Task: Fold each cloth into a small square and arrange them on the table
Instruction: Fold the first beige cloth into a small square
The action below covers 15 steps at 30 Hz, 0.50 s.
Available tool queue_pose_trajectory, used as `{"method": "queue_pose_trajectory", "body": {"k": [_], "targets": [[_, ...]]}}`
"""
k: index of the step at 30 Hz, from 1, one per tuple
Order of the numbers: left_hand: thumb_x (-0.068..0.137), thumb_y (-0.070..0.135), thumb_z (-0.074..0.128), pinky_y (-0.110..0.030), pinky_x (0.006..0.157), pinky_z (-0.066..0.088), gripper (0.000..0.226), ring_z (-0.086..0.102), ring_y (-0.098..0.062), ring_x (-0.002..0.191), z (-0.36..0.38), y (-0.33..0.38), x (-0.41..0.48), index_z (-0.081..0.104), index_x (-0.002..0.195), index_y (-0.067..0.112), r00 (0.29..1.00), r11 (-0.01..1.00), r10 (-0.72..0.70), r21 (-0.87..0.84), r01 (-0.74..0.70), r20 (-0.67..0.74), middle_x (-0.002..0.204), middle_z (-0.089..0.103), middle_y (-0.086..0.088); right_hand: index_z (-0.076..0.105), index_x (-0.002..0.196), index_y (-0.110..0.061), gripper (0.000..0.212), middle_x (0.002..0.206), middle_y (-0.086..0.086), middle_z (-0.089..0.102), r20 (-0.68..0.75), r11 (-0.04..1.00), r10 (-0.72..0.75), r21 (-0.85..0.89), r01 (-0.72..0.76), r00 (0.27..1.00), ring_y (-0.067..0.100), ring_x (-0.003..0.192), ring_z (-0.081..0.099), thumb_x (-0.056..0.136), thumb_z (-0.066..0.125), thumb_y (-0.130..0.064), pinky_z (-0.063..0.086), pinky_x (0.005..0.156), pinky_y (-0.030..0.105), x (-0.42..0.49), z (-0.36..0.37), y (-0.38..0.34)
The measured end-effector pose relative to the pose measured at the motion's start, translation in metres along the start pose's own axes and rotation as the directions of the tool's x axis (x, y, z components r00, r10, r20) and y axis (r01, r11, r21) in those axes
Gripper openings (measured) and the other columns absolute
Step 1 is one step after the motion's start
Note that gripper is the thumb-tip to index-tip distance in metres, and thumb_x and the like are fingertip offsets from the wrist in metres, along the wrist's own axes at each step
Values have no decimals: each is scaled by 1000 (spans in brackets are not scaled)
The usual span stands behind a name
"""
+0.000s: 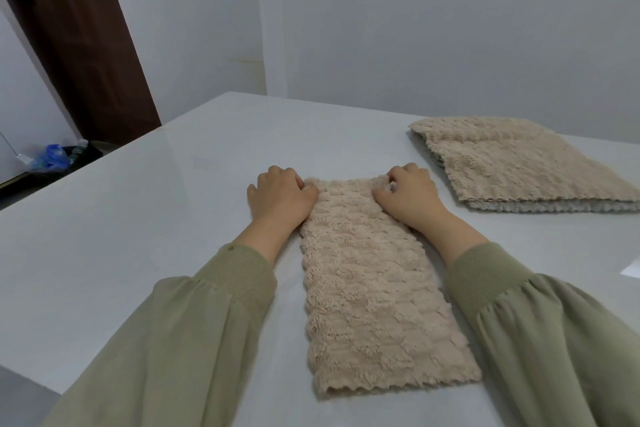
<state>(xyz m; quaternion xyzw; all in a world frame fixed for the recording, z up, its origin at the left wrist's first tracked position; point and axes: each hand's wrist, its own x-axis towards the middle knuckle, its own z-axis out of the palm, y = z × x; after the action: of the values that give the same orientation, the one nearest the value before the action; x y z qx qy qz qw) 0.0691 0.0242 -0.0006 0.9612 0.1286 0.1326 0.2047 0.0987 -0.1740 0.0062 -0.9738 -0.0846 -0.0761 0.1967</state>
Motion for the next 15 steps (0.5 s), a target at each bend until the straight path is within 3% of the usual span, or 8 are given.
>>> {"method": "queue_pose_trajectory", "body": {"k": [2, 4, 7, 8, 10, 12, 15], "targets": [[87, 40, 53, -42, 100, 35, 17, 48, -22, 112, -1, 0, 0, 57, 93, 25, 1000, 1000, 5, -29, -5, 1, 115, 53, 0, 50, 89, -19, 11, 99, 2, 44, -24, 998, -3, 63, 4, 1000, 24, 103, 39, 84, 55, -28, 34, 86, 35, 1, 2, 1], [87, 34, 55, -40, 97, 38, 8, 51, -20, 105, -3, 2, -2, 53, 87, 26, 1000, 992, 17, -124, -17, -4, 104, 56, 6, 49, 77, -22, 12, 90, 1, 51, -63, 974, 9, 225, 6, 998, 21, 90, 47, 82, 60, -23, 40, 74, 30, 0, 1, 0], [87, 21, 58, -30, 78, 43, 9, 55, -16, 87, -6, 6, -6, 50, 83, 24, 1000, 911, 14, -413, -5, 20, 83, 55, 11, 49, 73, -18, 22, 73, 3, 57, -82, 830, 78, 557, -20, 994, 15, 60, 53, 79, 66, -6, 44, 51, 17, -2, -3, -1], [87, 17, 59, -28, 73, 43, 12, 56, -16, 83, -8, 7, -7, 50, 83, 23, 1000, 866, 10, -500, 6, 29, 82, 57, 9, 51, 74, -17, 24, 70, 5, 58, -62, 751, 92, 660, -28, 994, 14, 58, 54, 79, 66, 1, 45, 52, 14, -3, -6, -1], [84, 10, 63, -25, 65, 43, 17, 57, -16, 76, -10, 7, -7, 52, 88, 22, 998, 748, -15, -662, 46, 53, 83, 61, 2, 57, 84, -14, 27, 73, 11, 62, 20, 522, 104, 850, -72, 994, 18, 62, 59, 77, 65, 11, 52, 64, 23, -5, -10, -2], [83, 2, 64, -21, 61, 42, 29, 57, -14, 71, -16, 7, -7, 53, 103, 21, 995, 609, -38, -787, 93, 88, 80, 60, -1, 62, 97, -11, 35, 77, 12, 66, 108, 372, 121, 917, -145, 987, 19, 64, 62, 76, 63, 17, 54, 70, 28, -2, -16, -1], [79, -10, 64, -17, 63, 45, 47, 54, -11, 69, -21, 8, -6, 55, 115, 19, 991, 503, -39, -854, 132, 131, 75, 53, 0, 65, 91, -2, 24, 75, 9, 66, 261, 409, 100, 869, -279, 960, 16, 59, 62, 76, 62, 17, 52, 56, 21, 2, -29, 1]]}}
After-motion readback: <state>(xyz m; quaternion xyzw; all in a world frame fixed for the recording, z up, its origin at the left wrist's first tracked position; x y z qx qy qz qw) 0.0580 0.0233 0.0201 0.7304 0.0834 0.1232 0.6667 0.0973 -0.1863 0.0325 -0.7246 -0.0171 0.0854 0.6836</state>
